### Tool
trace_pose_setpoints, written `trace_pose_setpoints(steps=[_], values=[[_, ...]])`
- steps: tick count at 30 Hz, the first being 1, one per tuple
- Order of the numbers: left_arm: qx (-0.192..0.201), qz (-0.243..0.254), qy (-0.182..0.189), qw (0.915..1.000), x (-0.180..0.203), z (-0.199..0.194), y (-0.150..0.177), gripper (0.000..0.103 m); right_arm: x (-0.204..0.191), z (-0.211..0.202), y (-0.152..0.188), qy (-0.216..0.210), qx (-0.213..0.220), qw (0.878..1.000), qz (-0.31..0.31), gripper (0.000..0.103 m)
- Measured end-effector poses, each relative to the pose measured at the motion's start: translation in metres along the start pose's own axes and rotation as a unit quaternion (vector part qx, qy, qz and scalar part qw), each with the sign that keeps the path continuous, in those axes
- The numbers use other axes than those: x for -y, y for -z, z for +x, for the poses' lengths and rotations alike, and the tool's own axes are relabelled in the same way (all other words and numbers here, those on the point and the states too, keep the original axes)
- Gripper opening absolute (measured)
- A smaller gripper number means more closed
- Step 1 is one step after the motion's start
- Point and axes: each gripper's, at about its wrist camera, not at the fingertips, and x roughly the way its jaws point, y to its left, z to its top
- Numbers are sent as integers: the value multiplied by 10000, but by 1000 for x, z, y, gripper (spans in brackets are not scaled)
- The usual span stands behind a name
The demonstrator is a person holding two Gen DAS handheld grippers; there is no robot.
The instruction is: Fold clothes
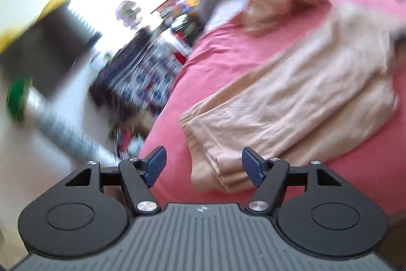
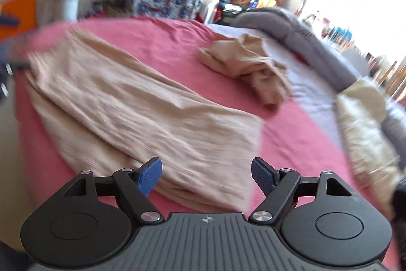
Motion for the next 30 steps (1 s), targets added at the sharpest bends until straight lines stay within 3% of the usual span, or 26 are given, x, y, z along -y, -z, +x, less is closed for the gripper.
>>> trace_pose_setpoints(steps=[2,4,6,12,17,23,30], values=[[150,735,148,9971,8,11,6,69,-2,13,12,172,-34,9982,-565,78],[266,1455,236,9887,15,20,15,68,-9,22,22,231,-29,9932,-1139,78],[291,1865,276,9816,19,28,22,67,-15,27,28,276,12,9884,-1493,78],[492,2190,358,9738,27,40,25,67,-15,30,27,335,54,9899,-1380,82],[1007,2777,553,9538,35,35,31,67,-10,41,21,377,-126,9922,-1182,85],[840,3092,553,9457,38,46,43,68,-4,38,14,378,-99,9934,-1075,85],[1031,3451,388,9321,50,57,41,68,-23,10,-13,-213,529,9938,-958,86]])
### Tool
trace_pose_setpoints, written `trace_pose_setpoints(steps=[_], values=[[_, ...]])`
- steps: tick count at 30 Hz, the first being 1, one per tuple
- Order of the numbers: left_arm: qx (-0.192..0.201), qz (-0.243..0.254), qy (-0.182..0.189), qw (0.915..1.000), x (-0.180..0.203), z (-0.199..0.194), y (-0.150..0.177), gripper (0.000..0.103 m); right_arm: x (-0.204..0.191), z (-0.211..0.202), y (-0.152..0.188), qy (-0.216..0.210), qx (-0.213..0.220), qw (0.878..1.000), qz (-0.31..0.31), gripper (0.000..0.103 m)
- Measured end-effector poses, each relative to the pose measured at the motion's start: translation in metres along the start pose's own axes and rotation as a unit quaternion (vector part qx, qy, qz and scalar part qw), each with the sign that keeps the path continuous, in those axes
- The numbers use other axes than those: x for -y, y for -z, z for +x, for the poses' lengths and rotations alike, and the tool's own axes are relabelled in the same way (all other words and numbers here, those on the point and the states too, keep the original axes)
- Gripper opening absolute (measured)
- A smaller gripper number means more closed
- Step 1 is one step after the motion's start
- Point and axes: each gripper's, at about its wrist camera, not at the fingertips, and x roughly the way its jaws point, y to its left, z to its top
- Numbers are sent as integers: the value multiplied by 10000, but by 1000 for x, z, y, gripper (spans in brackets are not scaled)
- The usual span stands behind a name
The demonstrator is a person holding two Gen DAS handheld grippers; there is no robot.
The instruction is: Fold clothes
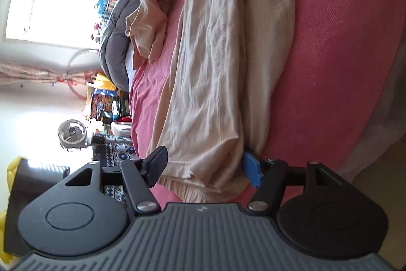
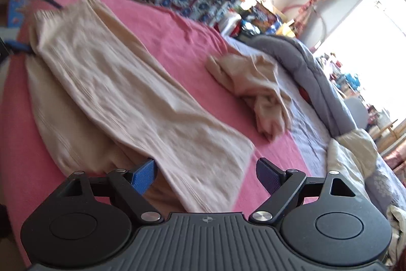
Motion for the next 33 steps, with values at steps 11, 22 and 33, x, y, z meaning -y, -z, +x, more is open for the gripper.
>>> trace_pose_setpoints(steps=[11,22,33], values=[[-117,-794,675,9945,-34,1,0,12,-69,-5,-44,-865,698,9929,-417,87],[-194,-1086,275,9935,-64,-8,-1,8,-95,22,-40,189,776,9921,-964,88],[-439,-1026,567,9921,-36,-5,10,9,12,55,72,1880,-425,9773,-875,89]])
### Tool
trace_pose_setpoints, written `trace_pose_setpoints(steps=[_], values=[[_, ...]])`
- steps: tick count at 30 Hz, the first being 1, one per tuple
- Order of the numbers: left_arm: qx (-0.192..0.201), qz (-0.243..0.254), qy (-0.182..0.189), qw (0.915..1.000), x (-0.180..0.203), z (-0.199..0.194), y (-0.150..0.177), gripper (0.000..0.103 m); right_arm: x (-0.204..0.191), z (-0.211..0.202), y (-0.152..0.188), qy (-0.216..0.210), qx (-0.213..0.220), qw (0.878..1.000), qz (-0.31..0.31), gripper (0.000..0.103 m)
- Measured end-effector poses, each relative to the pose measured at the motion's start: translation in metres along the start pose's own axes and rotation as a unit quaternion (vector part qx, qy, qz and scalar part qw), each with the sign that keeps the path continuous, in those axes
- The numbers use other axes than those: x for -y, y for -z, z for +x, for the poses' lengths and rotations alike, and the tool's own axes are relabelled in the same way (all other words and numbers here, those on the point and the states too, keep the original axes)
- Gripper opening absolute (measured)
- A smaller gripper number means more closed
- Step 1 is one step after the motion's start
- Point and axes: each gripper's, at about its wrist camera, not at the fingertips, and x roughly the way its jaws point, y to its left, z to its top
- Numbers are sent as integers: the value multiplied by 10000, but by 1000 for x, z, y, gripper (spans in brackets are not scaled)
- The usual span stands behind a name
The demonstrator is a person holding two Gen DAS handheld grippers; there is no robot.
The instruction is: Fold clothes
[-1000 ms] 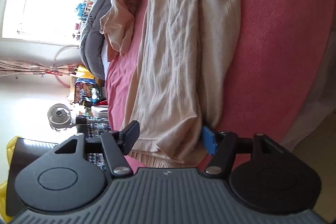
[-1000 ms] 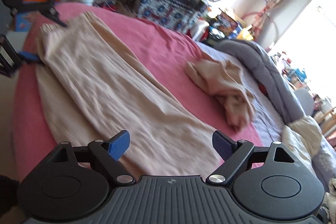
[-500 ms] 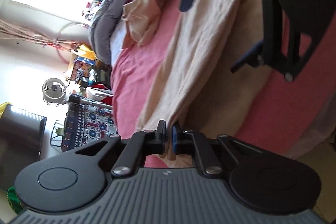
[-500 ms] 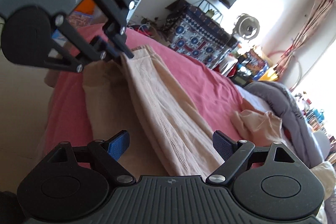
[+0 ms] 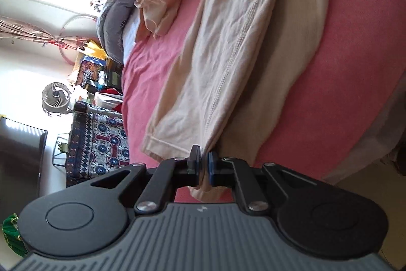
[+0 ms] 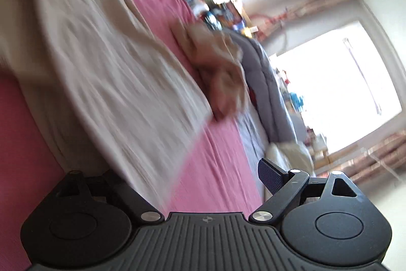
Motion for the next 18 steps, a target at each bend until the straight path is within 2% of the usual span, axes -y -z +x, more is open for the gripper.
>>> trace_pose_setpoints(steps=[5,8,9,10,12,13,14,15,18], values=[[-28,98,1,9999,4,4,0,10,-4,-3,6,176,482,9969,-599,86],[-27,48,58,10000,2,6,1,10,1,2,8,-19,407,9985,-353,79],[-31,70,105,9999,4,8,2,10,0,5,9,-186,319,9988,-322,66],[-43,112,152,9998,7,11,3,10,-4,5,9,-356,293,9980,-427,45],[-67,98,223,9997,9,15,4,10,-14,2,10,-472,355,9969,-521,29],[-65,32,268,9996,9,18,4,10,-21,5,16,-580,299,9965,-527,14],[-66,5,303,9995,10,19,5,10,-31,4,22,-609,389,9953,-646,5],[-54,39,327,9994,10,19,6,10,-36,2,24,-550,486,9946,-735,8],[28,120,437,9990,5,15,10,12,-32,1,22,-653,498,9936,-780,8]])
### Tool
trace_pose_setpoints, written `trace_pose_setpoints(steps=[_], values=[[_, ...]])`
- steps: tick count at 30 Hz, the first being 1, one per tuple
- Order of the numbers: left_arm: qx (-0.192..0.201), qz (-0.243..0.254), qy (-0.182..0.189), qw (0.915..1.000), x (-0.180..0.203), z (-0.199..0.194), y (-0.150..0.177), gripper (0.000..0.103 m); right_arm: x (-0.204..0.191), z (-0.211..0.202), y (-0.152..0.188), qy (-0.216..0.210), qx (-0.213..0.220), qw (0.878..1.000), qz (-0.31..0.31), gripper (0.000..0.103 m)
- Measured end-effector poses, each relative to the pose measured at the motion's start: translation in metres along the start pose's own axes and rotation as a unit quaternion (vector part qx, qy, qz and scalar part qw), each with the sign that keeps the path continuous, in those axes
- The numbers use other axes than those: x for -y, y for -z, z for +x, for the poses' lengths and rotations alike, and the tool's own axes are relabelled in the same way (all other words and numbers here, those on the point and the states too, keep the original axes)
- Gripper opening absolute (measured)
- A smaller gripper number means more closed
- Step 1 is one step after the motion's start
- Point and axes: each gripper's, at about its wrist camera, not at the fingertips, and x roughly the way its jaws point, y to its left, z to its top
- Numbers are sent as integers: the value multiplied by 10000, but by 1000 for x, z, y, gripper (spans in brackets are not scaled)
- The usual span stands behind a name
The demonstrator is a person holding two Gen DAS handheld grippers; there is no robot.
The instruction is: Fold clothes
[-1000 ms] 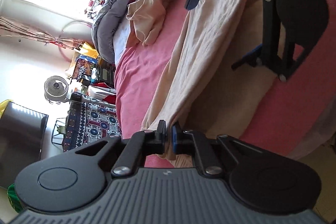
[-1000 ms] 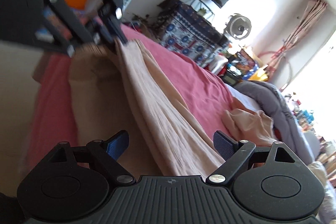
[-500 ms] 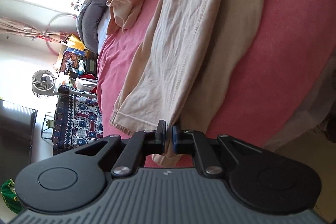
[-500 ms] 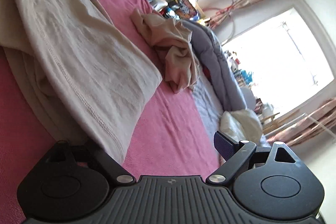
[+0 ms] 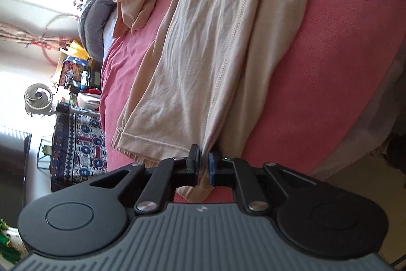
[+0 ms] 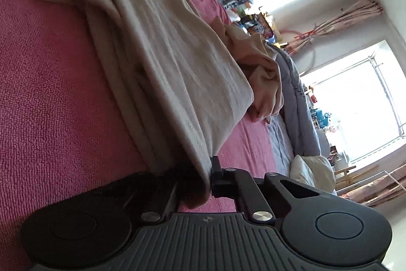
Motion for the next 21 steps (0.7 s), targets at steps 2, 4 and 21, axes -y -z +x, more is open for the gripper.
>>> trace_pose_setpoints(steps=[2,4,21], values=[[-80,-113,160,9998,-9,-6,4,27,3,-2,1,-97,100,9998,-130,8],[-491,-423,334,9973,-23,-8,11,41,8,-4,0,-237,141,9993,-252,13],[138,-4250,1102,8984,-145,2,3,50,176,15,27,-2438,-1650,8645,4075,81]])
